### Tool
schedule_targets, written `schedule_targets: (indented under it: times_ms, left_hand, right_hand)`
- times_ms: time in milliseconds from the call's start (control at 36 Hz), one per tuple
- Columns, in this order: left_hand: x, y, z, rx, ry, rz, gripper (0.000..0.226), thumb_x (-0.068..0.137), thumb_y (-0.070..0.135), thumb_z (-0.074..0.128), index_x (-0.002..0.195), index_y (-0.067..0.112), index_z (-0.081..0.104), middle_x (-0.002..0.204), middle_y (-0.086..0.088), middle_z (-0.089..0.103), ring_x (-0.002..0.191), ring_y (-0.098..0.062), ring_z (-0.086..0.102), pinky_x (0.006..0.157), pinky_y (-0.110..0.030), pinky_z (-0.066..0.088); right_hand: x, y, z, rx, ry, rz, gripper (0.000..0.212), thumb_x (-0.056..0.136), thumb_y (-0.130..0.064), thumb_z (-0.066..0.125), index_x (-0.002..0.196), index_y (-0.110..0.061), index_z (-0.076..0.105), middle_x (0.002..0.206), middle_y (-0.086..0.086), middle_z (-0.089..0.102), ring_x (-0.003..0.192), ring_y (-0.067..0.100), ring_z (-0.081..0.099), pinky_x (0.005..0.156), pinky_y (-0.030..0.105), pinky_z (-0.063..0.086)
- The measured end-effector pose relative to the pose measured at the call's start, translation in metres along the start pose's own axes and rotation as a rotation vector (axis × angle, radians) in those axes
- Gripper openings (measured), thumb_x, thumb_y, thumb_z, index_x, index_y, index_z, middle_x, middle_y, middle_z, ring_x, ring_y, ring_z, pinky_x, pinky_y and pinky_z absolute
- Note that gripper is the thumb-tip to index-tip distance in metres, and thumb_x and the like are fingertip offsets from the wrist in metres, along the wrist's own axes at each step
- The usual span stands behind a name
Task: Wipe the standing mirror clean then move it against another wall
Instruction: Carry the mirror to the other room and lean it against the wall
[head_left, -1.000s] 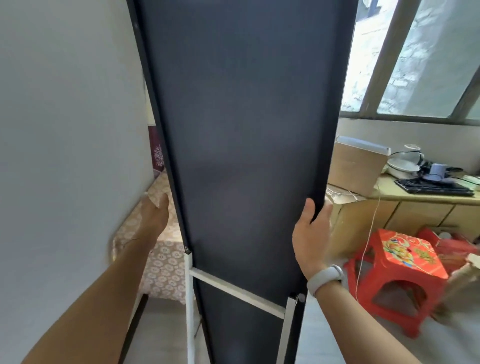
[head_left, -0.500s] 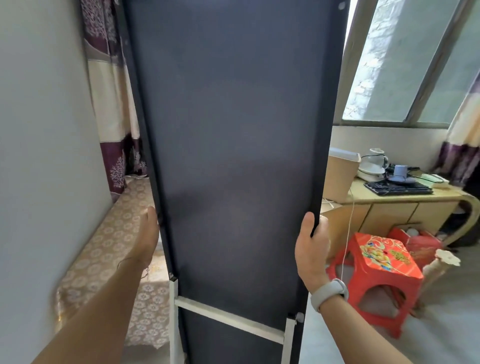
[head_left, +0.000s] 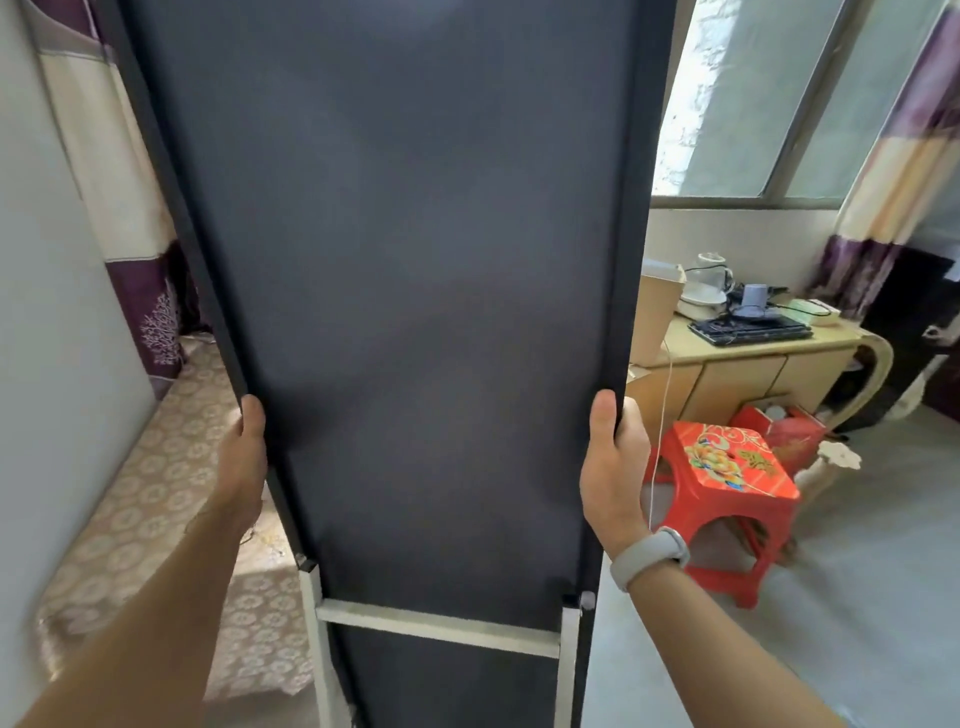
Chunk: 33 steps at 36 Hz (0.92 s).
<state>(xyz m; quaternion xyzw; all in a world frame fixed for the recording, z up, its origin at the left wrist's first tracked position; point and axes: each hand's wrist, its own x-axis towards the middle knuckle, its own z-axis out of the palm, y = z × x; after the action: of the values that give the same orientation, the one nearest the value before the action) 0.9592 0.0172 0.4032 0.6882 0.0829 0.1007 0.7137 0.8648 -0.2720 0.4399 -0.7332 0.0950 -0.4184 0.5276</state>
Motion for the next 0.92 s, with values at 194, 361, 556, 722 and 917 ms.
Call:
schedule_targets:
  times_ms: [194, 361, 556, 722, 917]
  left_hand:
    - [-0.051, -0.016, -0.017, -0.174, 0.048, -0.005, 0.053, 0.093, 0.049, 0.037, 0.133, 0.015, 0.045, 0.130, 0.007, 0.052, 0.118, -0.011, 0.050, 0.101, -0.032, 0.038]
    - [-0.109, -0.010, -0.004, -0.265, 0.175, 0.005, 0.048, 0.093, 0.048, 0.038, 0.124, 0.014, 0.053, 0.121, 0.004, 0.060, 0.109, -0.012, 0.058, 0.093, -0.034, 0.048]
    - [-0.185, 0.005, 0.013, -0.290, 0.422, 0.124, 0.035, 0.097, 0.038, 0.037, 0.104, 0.013, 0.060, 0.092, 0.012, 0.065, 0.080, 0.002, 0.064, 0.061, -0.011, 0.052]
    - [-0.267, 0.032, 0.018, -0.304, 0.727, 0.214, 0.025, 0.094, 0.041, 0.044, 0.081, 0.022, 0.053, 0.091, 0.006, 0.057, 0.093, -0.014, 0.052, 0.083, -0.026, 0.046]
    - [-0.420, 0.059, 0.027, -0.291, 0.956, 0.246, 0.033, 0.093, 0.046, 0.042, 0.102, 0.017, 0.056, 0.110, 0.000, 0.060, 0.099, -0.019, 0.058, 0.082, -0.032, 0.050]
  right_hand:
    - [-0.014, 0.027, -0.022, 0.079, -0.127, 0.252, 0.034, 0.099, -0.022, 0.024, 0.092, 0.001, 0.047, 0.081, 0.018, 0.042, 0.078, 0.012, 0.042, 0.082, 0.034, 0.036]
    - [-0.020, 0.040, -0.043, 0.011, -0.149, 0.224, 0.035, 0.099, -0.015, 0.023, 0.066, -0.024, 0.028, 0.069, -0.008, 0.027, 0.065, 0.007, 0.029, 0.076, 0.033, 0.027]
    - [-0.003, 0.044, -0.069, 0.101, -0.359, 0.221, 0.046, 0.093, -0.032, 0.022, 0.090, 0.009, 0.043, 0.097, 0.034, 0.048, 0.079, 0.031, 0.040, 0.080, 0.046, 0.038]
    - [0.024, 0.021, -0.092, 0.216, -0.615, 0.121, 0.046, 0.094, -0.035, 0.023, 0.093, 0.005, 0.046, 0.091, 0.011, 0.047, 0.087, 0.019, 0.041, 0.081, 0.034, 0.035]
    - [-0.003, -0.027, -0.133, 0.321, -0.938, 0.152, 0.032, 0.098, -0.031, 0.025, 0.066, -0.032, 0.029, 0.070, -0.013, 0.032, 0.090, 0.016, 0.031, 0.077, 0.024, 0.024]
